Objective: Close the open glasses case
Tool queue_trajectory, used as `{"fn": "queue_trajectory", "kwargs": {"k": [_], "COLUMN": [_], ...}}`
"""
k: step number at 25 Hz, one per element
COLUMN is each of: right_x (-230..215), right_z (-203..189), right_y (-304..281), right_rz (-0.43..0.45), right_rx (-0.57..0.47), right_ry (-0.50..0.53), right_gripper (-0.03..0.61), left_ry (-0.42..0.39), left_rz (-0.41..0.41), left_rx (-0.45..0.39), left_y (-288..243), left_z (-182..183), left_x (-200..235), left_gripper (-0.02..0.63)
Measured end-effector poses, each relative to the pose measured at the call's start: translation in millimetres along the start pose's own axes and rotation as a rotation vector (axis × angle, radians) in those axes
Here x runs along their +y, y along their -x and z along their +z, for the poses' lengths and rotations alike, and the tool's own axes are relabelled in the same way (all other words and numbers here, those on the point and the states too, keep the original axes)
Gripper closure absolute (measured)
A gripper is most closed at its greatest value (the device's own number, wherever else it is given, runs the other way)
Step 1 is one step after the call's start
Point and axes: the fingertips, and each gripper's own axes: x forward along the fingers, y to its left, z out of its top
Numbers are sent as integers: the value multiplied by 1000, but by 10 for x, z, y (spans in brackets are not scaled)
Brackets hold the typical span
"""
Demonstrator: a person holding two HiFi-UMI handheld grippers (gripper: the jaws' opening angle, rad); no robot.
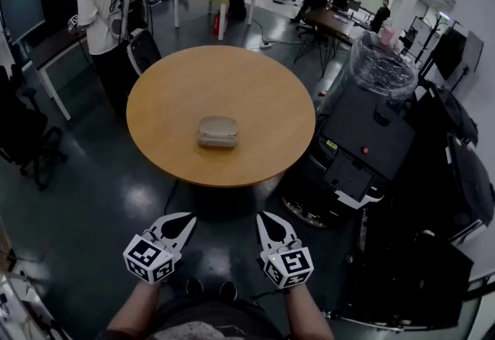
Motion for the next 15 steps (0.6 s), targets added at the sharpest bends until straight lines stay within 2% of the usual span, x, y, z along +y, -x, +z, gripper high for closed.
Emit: {"fn": "queue_trajectory", "kwargs": {"k": [7, 15], "right_x": [-112, -588], "right_z": [-53, 67], "right_y": [22, 45], "right_rz": [-10, -82], "right_rx": [13, 11], "right_ry": [49, 121], "right_gripper": [591, 589], "left_ry": [6, 7], "left_rz": [9, 21], "left_rx": [-6, -2], "left_y": [-48, -98], "left_z": [2, 14], "left_x": [-19, -21], "left_gripper": [606, 606]}}
